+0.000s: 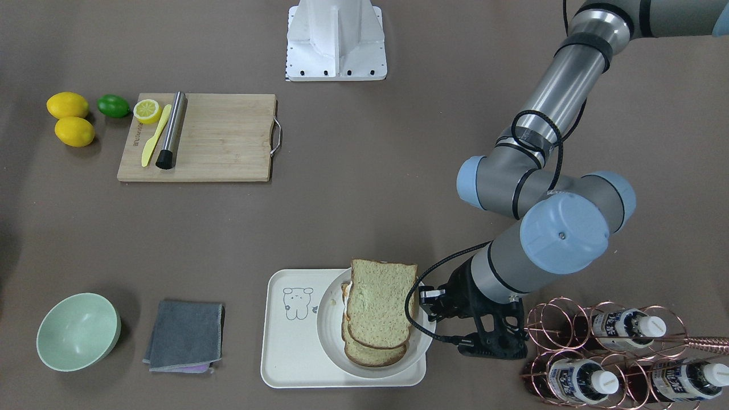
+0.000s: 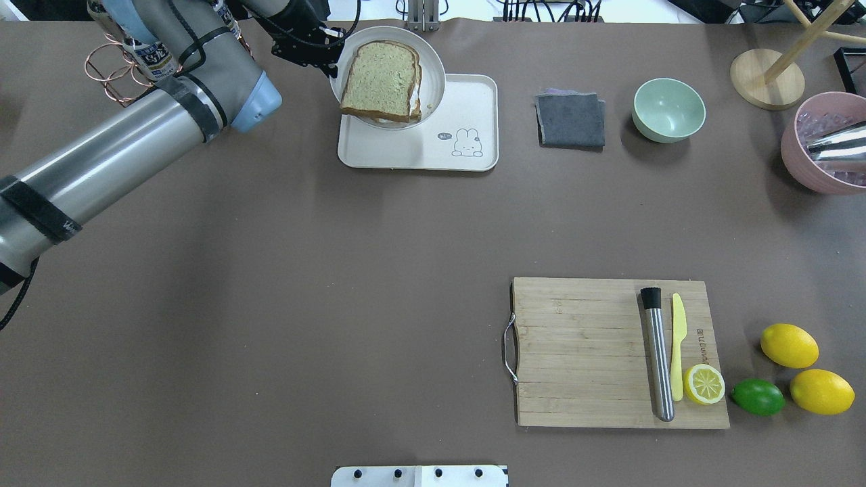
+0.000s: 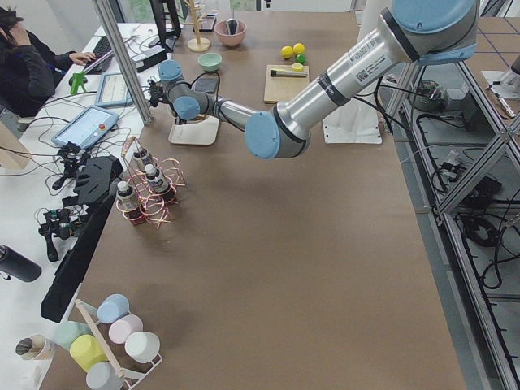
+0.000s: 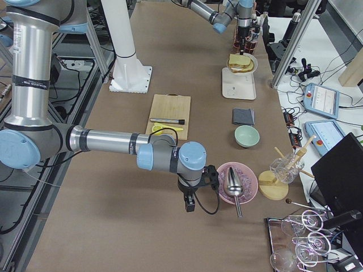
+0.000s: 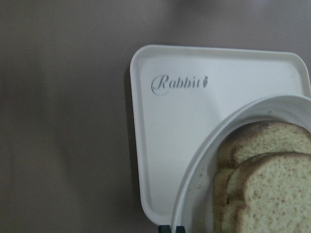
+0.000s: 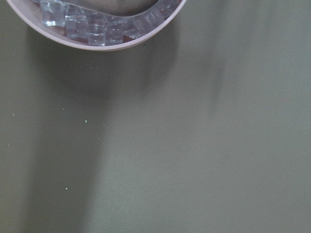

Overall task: Make sandwich and place on tray
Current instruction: 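Carry the plate with the left gripper farther away onto the cream tray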

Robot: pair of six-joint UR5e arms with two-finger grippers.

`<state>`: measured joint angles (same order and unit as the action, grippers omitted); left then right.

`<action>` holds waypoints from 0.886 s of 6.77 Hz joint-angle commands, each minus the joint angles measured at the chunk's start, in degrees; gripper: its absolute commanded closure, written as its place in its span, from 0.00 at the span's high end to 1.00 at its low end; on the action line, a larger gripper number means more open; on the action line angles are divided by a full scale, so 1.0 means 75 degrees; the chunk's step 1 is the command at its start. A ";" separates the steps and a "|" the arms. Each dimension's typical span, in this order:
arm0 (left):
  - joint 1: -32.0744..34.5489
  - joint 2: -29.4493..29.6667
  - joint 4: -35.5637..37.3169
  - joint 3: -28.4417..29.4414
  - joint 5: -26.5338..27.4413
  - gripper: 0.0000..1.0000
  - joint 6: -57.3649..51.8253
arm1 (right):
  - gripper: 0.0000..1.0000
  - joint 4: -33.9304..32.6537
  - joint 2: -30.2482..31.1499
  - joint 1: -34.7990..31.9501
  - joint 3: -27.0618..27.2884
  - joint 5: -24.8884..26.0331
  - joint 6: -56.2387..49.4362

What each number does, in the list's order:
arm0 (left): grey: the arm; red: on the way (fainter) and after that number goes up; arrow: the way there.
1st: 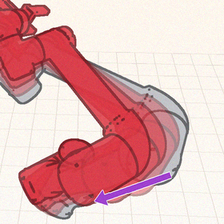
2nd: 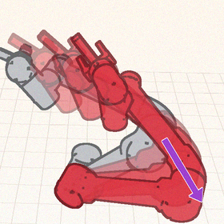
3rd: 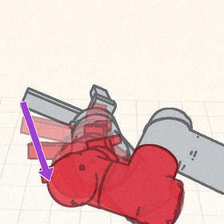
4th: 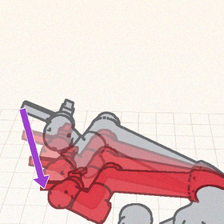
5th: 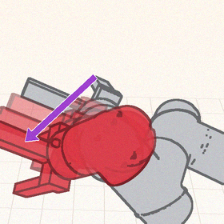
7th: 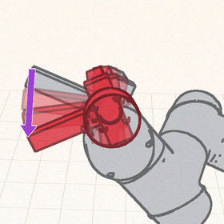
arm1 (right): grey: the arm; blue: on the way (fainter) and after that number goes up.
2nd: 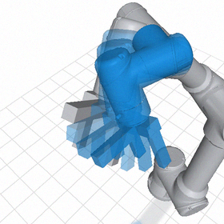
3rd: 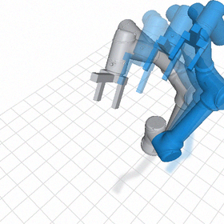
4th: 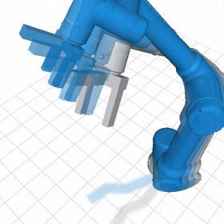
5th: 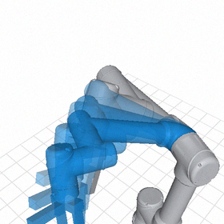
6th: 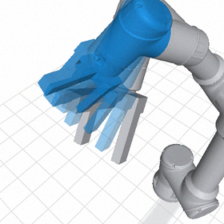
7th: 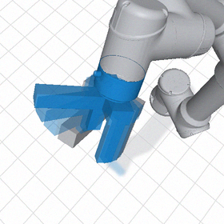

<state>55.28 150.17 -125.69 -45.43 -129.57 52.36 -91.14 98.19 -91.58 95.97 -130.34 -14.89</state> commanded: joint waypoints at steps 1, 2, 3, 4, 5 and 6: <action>-0.0314 0.0554 -0.0584 0.1065 0.0457 0.00 -0.0067 | 1.00 0.0000 -0.0013 0.0000 -0.0010 0.0000 0.0005; -0.0537 0.0613 -0.0725 0.1054 0.0621 0.00 -0.0044 | 1.00 0.0000 -0.0037 0.0000 -0.0022 0.0012 0.0028; -0.0748 0.0625 -0.0877 0.1054 0.0855 0.00 0.0038 | 1.00 0.0000 -0.0095 0.0000 -0.0103 0.0012 0.0040; -0.0843 0.0625 -0.1041 0.1054 0.1101 0.00 0.0282 | 1.00 0.0000 -0.0095 0.0000 -0.0162 0.0000 0.0040; -0.0890 0.0625 -0.1077 0.1054 0.1289 0.00 0.0377 | 1.00 0.0000 -0.0119 0.0000 -0.0232 0.0000 0.0040; -0.0891 0.0614 -0.1078 0.1042 0.1372 0.91 0.0378 | 1.00 0.0000 -0.0212 0.0011 -0.0384 0.0000 0.0040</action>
<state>48.84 154.83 -133.52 -37.56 -120.41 54.77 -91.14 97.18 -91.57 94.15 -130.33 -14.59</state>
